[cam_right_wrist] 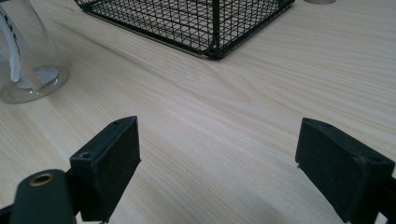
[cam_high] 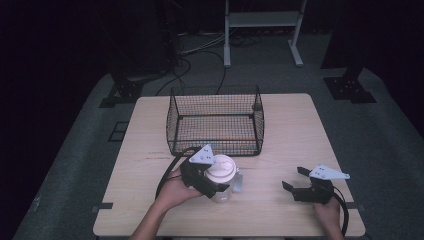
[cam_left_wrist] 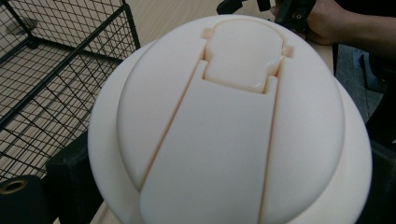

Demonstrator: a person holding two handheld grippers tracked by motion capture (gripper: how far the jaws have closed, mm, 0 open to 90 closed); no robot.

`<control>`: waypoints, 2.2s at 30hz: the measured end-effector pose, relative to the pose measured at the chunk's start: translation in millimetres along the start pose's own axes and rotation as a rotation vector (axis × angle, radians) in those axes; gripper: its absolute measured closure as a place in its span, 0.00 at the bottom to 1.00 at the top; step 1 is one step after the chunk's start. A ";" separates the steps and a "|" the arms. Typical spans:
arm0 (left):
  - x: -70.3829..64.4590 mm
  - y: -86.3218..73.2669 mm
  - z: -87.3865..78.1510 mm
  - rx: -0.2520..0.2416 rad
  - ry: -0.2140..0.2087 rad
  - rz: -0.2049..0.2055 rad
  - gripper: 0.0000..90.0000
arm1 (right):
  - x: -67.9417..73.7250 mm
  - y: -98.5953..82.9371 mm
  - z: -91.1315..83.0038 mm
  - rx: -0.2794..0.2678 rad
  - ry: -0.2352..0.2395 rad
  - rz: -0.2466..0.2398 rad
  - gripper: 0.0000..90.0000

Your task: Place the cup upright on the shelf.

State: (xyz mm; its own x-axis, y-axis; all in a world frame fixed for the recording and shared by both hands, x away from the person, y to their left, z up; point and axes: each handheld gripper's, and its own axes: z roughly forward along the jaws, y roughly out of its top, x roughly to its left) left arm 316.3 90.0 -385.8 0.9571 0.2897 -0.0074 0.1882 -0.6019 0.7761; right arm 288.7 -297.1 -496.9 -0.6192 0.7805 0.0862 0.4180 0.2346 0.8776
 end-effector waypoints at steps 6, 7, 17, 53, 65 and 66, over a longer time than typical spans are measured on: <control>-0.6 4.1 1.2 0.023 -0.005 0.000 0.05 | 0.0 0.0 -0.1 -0.001 0.000 0.004 0.14; -1.1 6.2 2.0 0.033 -0.010 0.004 0.06 | 0.0 0.1 -0.2 -0.002 0.001 0.006 0.14; -1.2 19.9 2.8 0.037 -0.019 0.015 0.06 | -0.9 0.2 -0.3 -0.009 0.003 0.009 0.14; 39.3 101.9 -47.9 0.036 0.021 0.045 0.06 | -1.9 0.5 -0.3 -0.012 0.004 0.018 0.14; 59.4 127.9 -52.2 0.074 0.050 0.045 0.06 | -2.0 0.4 -0.6 -0.013 0.006 0.019 0.14; 61.5 129.5 -52.7 0.074 0.053 0.043 0.06 | -2.0 0.4 -0.6 -0.013 0.006 0.019 0.14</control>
State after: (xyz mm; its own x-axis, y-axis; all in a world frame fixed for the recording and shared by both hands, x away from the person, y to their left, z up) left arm 387.9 69.0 -252.5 0.9521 0.3001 0.0597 0.1648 -0.6673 0.7264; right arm 289.7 -298.9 -496.5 -0.6151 0.7813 0.1059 0.4213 0.2122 0.8818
